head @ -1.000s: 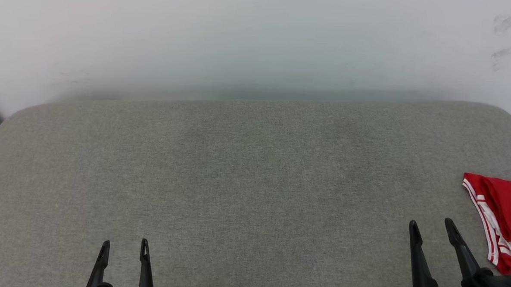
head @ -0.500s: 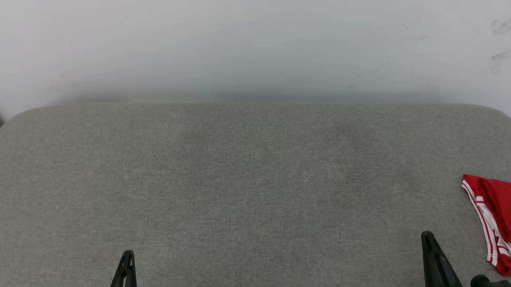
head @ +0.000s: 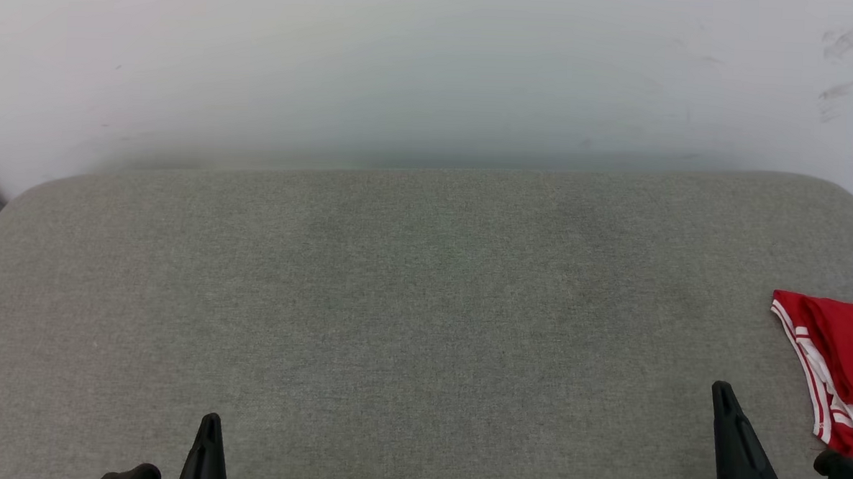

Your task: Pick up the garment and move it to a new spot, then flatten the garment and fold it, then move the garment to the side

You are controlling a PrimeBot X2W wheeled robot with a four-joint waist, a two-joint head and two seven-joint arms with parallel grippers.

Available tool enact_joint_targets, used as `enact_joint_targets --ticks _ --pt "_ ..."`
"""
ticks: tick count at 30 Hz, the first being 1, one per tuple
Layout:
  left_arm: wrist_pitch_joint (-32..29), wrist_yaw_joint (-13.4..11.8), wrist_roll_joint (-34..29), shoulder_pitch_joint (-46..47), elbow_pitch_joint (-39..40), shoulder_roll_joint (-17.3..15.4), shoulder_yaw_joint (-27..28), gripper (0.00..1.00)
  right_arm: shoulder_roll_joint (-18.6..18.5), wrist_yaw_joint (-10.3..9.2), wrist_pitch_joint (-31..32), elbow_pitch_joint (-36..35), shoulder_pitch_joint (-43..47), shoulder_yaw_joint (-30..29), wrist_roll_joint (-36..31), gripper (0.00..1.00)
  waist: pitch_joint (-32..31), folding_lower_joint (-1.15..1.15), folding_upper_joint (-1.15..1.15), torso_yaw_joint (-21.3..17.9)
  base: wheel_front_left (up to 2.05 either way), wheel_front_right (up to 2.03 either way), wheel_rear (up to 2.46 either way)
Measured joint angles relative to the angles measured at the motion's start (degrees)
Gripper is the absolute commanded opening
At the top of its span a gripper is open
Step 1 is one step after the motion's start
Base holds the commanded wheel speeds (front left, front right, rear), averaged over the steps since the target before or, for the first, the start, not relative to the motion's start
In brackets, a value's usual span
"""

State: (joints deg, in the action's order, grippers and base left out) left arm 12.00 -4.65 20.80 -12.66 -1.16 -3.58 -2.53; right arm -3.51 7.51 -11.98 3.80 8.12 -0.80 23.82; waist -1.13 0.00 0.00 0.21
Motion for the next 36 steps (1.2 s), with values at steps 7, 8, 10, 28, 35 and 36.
enact_joint_targets --ticks 7,8,10,28,35,36 --pt "-1.4 1.2 7.6 1.9 -1.5 -0.4 0.4 0.00 -0.3 0.00 1.5 1.0 -1.4 0.0 7.3 0.00 0.1 0.00 0.00 0.0 0.00 0.00 0.00" --pt "-1.5 1.4 8.7 2.2 -1.8 -0.4 0.4 0.00 -0.4 0.00 1.5 1.1 -1.4 0.0 8.4 0.00 0.1 0.00 0.00 0.0 0.00 0.00 0.00" --pt "-1.9 1.7 10.7 2.7 -2.2 -0.6 0.5 0.00 -0.4 0.00 2.0 1.5 -1.8 0.0 10.3 0.00 0.1 0.00 0.00 0.0 0.00 0.00 0.00" --pt "-5.1 4.3 27.1 6.6 -4.9 -1.2 1.3 0.00 -0.9 -0.01 5.2 3.6 -4.8 -0.2 25.9 0.00 0.3 0.00 0.00 -0.1 0.00 0.00 0.00" --pt "-6.4 5.2 33.3 8.1 -5.9 -1.2 1.8 0.00 -1.0 -0.01 6.6 4.4 -5.9 -0.5 31.8 0.00 0.4 0.00 0.00 -0.1 0.00 0.00 0.00" --pt "-6.7 5.5 34.1 8.4 -6.0 -1.2 1.9 0.00 -1.0 -0.01 6.8 4.5 -6.0 -0.5 32.6 0.00 0.4 0.00 0.00 -0.1 0.00 0.00 0.00"
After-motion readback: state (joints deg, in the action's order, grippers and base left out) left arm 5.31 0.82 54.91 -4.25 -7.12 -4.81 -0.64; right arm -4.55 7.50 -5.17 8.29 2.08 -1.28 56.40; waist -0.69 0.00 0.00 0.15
